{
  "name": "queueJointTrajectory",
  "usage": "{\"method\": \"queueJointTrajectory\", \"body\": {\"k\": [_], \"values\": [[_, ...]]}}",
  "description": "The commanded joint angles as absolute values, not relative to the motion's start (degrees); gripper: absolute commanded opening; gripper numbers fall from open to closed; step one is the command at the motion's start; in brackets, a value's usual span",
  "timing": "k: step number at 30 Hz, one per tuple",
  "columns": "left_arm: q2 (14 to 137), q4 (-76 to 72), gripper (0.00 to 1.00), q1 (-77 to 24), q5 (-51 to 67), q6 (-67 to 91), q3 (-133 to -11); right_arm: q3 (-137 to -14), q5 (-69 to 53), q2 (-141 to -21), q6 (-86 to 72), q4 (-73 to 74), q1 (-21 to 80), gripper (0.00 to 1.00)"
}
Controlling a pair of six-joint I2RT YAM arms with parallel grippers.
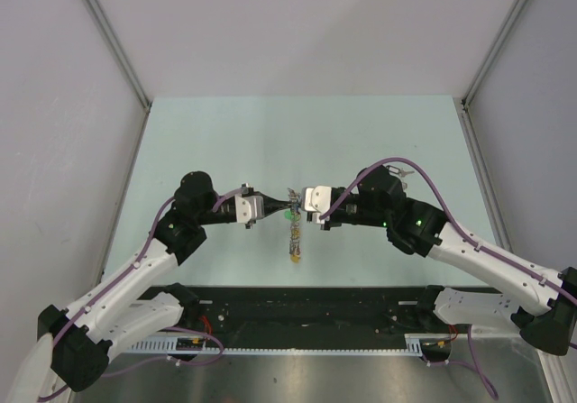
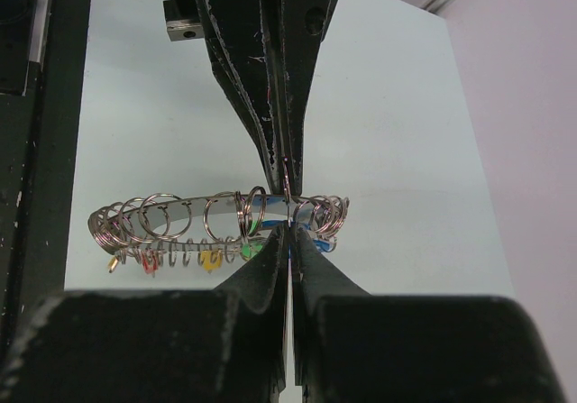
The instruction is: Put the keys on the keyring
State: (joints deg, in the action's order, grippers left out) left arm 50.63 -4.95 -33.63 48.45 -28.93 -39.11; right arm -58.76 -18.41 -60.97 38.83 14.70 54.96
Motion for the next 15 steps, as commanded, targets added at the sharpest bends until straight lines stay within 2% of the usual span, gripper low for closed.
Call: {"method": "queueJointTrajectory", "body": {"k": [1, 15], "values": [[49.92, -8.00, 0.00, -34.01, 51.24, -29.71, -41.22, -61.79, -19.34, -61.08, 39.55, 13.71, 55.28, 0.00], [50.54, -6.68, 0.00, -34.37, 51.50, -29.09, -42.10, -62.49, -20.65, -62.23, 39.73, 14.24, 55.63, 0.00]]}}
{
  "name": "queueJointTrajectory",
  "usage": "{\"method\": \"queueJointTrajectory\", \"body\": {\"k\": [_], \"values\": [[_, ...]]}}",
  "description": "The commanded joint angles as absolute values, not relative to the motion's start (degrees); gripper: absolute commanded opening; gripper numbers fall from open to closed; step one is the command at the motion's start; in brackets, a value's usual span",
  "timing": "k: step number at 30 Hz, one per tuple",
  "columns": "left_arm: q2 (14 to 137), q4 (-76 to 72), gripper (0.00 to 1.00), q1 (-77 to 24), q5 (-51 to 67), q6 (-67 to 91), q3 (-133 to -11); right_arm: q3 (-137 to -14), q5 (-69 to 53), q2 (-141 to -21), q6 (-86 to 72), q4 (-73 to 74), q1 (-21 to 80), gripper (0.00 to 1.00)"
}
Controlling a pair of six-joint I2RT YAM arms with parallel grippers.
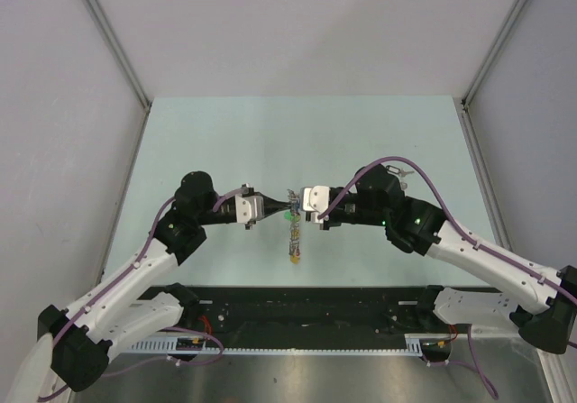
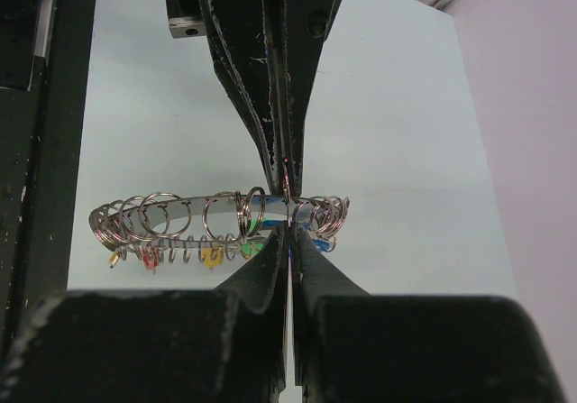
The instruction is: Put the keys on the keyring
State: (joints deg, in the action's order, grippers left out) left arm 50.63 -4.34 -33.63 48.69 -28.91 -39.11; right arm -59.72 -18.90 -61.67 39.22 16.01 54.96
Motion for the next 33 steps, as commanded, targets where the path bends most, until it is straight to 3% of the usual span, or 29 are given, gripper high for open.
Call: {"method": "queueJointTrajectory", "body": {"k": [1, 18, 33], "values": [[50.62, -6.51, 0.00, -34.54, 51.50, -29.18, -42.36, -62.58, -20.57, -62.23, 39.64, 14.15, 55.81, 0.00], [51.24, -3.34, 0.00, -35.33, 48.17, -28.57, -44.38, -62.93, -16.70, -62.84, 40.69, 13.80, 58.10, 0.00], [55.54, 9.92, 0.00, -36.83, 44.91, -27.59, -52.11, -62.93, -12.31, -61.61, 41.57, 14.15, 59.94, 0.00]]}}
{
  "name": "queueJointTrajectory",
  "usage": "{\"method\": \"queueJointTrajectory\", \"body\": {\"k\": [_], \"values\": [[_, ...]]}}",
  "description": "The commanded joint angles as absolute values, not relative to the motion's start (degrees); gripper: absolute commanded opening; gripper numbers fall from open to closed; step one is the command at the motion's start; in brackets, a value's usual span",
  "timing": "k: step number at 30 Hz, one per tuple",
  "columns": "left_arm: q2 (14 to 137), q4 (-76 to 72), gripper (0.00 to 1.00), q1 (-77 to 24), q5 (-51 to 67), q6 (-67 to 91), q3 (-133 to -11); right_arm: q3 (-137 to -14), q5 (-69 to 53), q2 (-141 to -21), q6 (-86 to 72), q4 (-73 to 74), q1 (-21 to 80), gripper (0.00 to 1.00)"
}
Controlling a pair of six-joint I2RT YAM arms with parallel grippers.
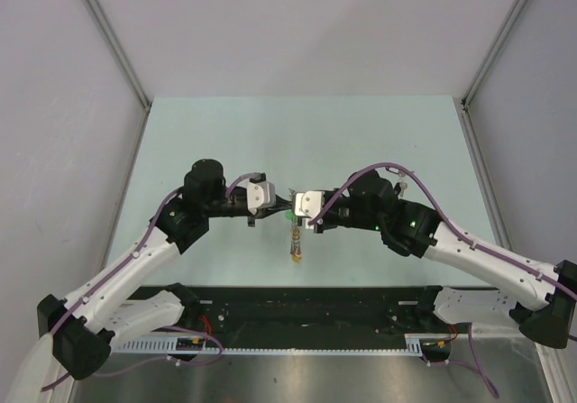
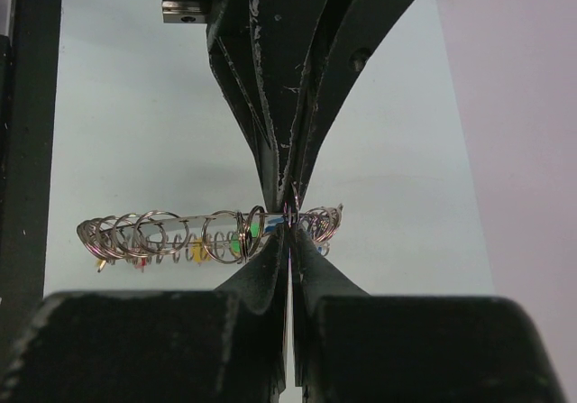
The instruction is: Put the keys on the keyring
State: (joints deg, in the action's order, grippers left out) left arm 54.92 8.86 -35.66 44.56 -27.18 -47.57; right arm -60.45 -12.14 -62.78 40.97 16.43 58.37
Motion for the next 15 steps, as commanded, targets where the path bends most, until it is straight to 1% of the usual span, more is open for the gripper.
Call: {"method": "queueJointTrajectory", "body": {"k": [1, 9, 15], "values": [[55.72, 10.98, 0.00, -36.91, 44.83, -27.86, -52.38, -62.93, -12.04, -61.44, 41.57, 14.15, 60.03, 0.00], [56.16, 12.57, 0.00, -36.83, 44.30, -29.18, -52.65, -62.93, -10.46, -60.73, 41.57, 14.15, 60.03, 0.00], [56.34, 10.90, 0.00, -36.83, 43.07, -26.28, -53.00, -62.93, -10.72, -61.08, 41.75, 14.76, 60.03, 0.00]]}}
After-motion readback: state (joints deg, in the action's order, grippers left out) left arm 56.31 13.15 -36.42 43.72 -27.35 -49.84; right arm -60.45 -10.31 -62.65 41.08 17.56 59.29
